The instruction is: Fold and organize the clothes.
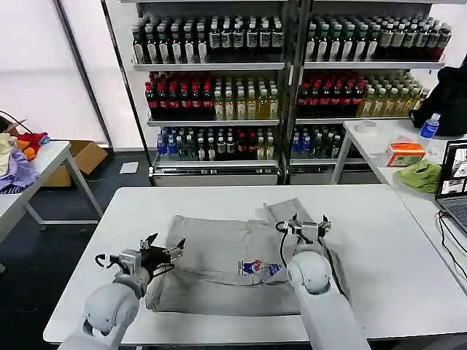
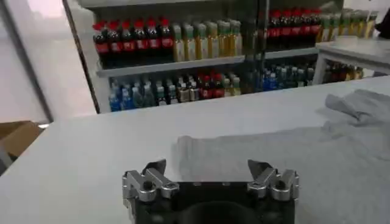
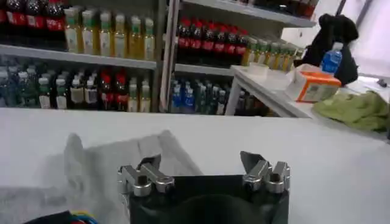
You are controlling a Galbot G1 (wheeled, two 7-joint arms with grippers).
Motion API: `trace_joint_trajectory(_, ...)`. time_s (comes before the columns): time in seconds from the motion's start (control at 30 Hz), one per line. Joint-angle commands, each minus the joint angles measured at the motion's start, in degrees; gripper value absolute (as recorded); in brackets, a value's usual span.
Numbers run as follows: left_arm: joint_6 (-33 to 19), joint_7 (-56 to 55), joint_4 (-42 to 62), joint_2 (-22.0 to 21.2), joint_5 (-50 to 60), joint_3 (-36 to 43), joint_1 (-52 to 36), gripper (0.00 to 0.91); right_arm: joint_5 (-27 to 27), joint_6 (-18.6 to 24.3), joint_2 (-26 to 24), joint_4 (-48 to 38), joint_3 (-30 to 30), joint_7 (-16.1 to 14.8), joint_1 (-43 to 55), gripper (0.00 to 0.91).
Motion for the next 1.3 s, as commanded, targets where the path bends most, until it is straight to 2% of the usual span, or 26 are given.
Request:
trace_joint_trajectory(0.03, 0.4, 2.3, 9.2, 2.7, -1.8, 4.2, -10.3, 0.907, 2.4, 0.3, 1.6, -9.2, 0.4, -0.4, 8.7, 0.907)
trace_joint_trajectory(0.17, 0.4, 2.5, 13.4, 3.0, -2.4, 6.2, -14.4, 0.907, 2.6, 0.1, 1.9, -14.1, 0.8, -1.0, 13.2, 0.907)
trace_joint_trajectory(0.33, 0.4, 3.6, 17.8, 2.9, -2.6, 8.3, -17.8, 0.907, 3.5, -0.3, 2.3, -20.1, 2.4, -3.4, 16.7, 0.907)
trace_joint_trajectory(0.67, -1.6, 3.1, 26.1, -1.3, 0.1, 9.9, -21.8, 0.907, 2.6, 2.7, 5.5, -30.4, 6.3, -6.6, 17.7, 0.907)
trace_joint_trajectory(0.9, -2.0, 3.0, 31.2, -2.5, 0.4, 10.1, -24.4, 0.907, 1.9, 4.4, 6.3, -33.7, 7.3, -7.6, 19.7, 0.907)
trace_joint_trajectory(1.2, -1.8, 3.2, 32.4, -3.5, 1.2, 9.8, -24.0, 0.907, 1.3, 3.2, 7.4, -32.9, 6.2, -7.3, 18.8, 0.907)
trace_joint_trajectory(1.23, -1.7, 3.2, 32.1, -3.5, 1.2, 9.8, -23.7, 0.897, 1.2, 2.9, 7.4, -32.6, 6.0, -7.2, 18.6, 0.907)
trace_joint_trajectory(1.27, -1.7, 3.3, 31.8, -3.4, 1.1, 9.9, -23.3, 0.836, 1.2, 2.7, 7.4, -32.2, 5.8, -7.2, 18.1, 0.907)
trace_joint_trajectory(1.3, -1.7, 3.4, 31.7, -3.3, 1.2, 9.9, -23.1, 0.635, 1.2, 2.6, 7.4, -31.9, 5.8, -7.1, 17.8, 0.907)
